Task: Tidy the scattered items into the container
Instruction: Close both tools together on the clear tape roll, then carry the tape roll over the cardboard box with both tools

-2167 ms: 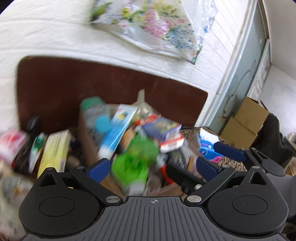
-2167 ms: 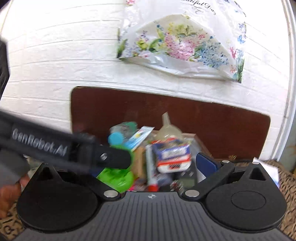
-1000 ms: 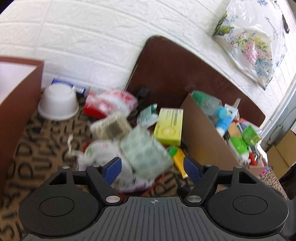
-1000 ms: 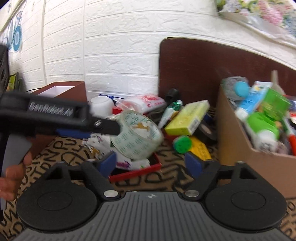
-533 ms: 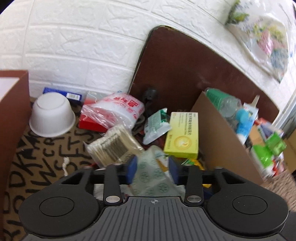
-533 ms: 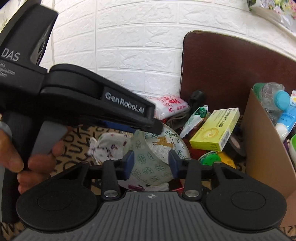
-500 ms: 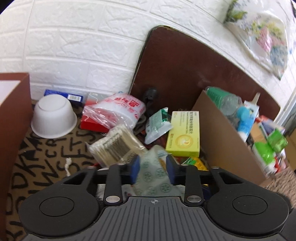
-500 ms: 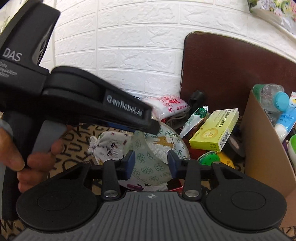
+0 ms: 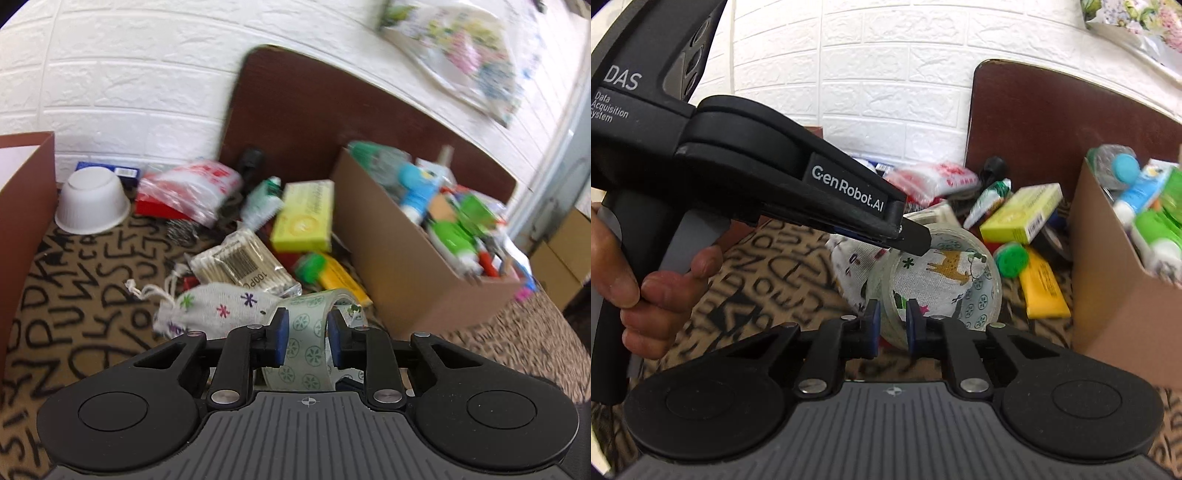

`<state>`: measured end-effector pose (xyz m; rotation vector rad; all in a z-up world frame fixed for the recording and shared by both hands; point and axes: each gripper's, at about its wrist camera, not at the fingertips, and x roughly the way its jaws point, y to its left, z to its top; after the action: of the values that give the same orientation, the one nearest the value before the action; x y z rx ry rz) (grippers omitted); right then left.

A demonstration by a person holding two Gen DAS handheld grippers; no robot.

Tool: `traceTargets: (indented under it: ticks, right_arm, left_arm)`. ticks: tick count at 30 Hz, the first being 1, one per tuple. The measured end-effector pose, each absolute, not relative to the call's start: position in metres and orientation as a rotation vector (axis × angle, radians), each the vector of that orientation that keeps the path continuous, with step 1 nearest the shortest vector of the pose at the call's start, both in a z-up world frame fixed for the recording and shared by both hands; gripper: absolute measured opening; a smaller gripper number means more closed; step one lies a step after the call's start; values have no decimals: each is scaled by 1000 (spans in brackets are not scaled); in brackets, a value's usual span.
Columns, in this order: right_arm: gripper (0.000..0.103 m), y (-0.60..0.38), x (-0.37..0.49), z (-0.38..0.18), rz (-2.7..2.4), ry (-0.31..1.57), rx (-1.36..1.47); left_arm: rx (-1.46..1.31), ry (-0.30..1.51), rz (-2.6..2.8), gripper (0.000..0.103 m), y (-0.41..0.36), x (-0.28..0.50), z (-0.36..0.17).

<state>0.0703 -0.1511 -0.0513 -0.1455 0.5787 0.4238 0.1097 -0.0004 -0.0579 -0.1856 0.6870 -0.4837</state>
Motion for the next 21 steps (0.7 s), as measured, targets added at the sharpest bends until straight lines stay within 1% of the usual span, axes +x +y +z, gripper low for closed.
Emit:
traceTargets:
  ticks: [4,8,11,12,13,16,21]
  right_arm:
    - [15,-159,38,-46,412,583,-150]
    - [15,-170,4,-37,412,588,-140]
    - [12,-174,-17,-36,414,596,-131]
    - [12,-175,-21,-36,408,594,-132]
    - [13,-177,-24,-36,399,593,-128]
    - [15,-187,-25,-40,368,607,-72]
    - [15,-199,-21,-45,304,626,-28]
  left_arm:
    - [-202,698,-540,21,-6,81,-54]
    - [-223,726,-599,18,-7,54,-54]
    - [-228,769,-615,20,-9,39,-62]
    - [-227,783,-616,42,-10,35,-67]
    - [-223,779,-598,49,-10,30,-72]
    - [-175,792,-519,52,-9,23,-83]
    - [-192,842,-504,52,1,21,-94]
